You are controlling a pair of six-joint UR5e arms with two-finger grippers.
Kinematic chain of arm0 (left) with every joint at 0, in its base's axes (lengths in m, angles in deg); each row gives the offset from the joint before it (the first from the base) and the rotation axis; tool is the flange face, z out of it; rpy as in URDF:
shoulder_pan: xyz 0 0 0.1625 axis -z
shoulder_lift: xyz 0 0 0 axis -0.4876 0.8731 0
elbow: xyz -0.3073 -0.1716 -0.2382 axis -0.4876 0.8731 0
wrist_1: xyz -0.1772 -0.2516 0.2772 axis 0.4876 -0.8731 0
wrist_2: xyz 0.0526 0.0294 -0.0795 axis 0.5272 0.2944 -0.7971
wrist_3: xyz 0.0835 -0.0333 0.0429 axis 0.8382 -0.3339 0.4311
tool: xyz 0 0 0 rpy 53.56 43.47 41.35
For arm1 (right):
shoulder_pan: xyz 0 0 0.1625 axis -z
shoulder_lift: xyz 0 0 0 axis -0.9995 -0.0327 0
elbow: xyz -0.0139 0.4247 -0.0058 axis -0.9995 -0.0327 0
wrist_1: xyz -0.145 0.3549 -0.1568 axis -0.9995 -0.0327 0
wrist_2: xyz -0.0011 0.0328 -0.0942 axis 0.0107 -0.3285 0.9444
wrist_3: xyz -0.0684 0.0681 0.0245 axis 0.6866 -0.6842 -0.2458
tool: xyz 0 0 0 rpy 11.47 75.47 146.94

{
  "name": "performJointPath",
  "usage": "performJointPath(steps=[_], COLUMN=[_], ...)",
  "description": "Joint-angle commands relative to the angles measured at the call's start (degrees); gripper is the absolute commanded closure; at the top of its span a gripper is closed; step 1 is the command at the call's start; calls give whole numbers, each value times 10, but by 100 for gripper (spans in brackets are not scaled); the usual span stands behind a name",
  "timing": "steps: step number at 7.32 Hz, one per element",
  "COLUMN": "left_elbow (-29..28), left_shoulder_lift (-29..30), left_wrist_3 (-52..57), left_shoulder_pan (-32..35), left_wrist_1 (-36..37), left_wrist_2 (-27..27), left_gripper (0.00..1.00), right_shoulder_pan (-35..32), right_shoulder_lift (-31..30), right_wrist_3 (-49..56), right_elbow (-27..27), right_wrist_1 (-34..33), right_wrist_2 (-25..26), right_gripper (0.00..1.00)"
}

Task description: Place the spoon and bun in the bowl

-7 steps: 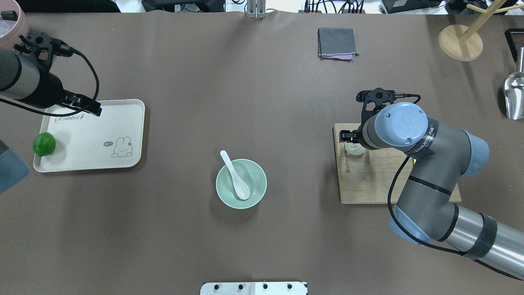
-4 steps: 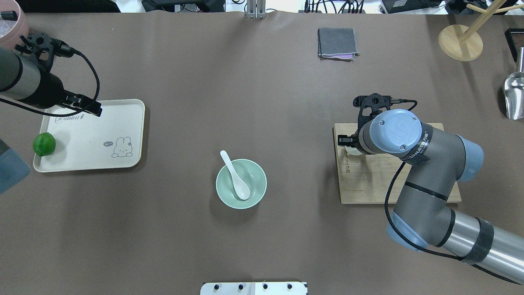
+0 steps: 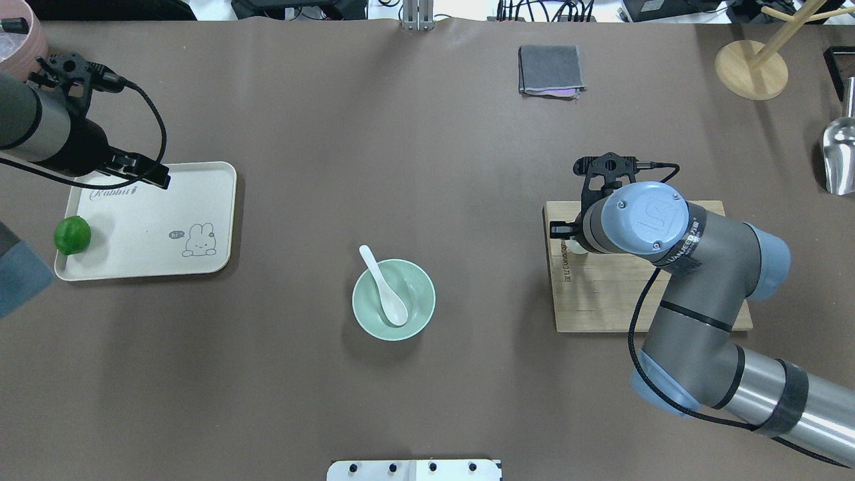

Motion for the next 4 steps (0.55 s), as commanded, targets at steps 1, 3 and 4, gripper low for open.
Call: performJointPath(steps=[1,3,4], left_elbow=[2,0,-2], left_shoulder_lift=[0,1,2], left_wrist_3=[-4,-4,-4], left_shoulder_pan=[0,-2,-3], left_wrist_1=[0,-1,-1], left_wrist_2=[0,0,0], left_gripper=[2,2,2], right_shoulder_pan=[6,71,103], right_shoulder_lift=[60,186,242], right_wrist_3=[-57,-167,-222], right_elbow=[7,-11,-38], right_wrist_1=[-64,-174,-204], right_wrist_2=[0,38,56], right_gripper=[100,100,100])
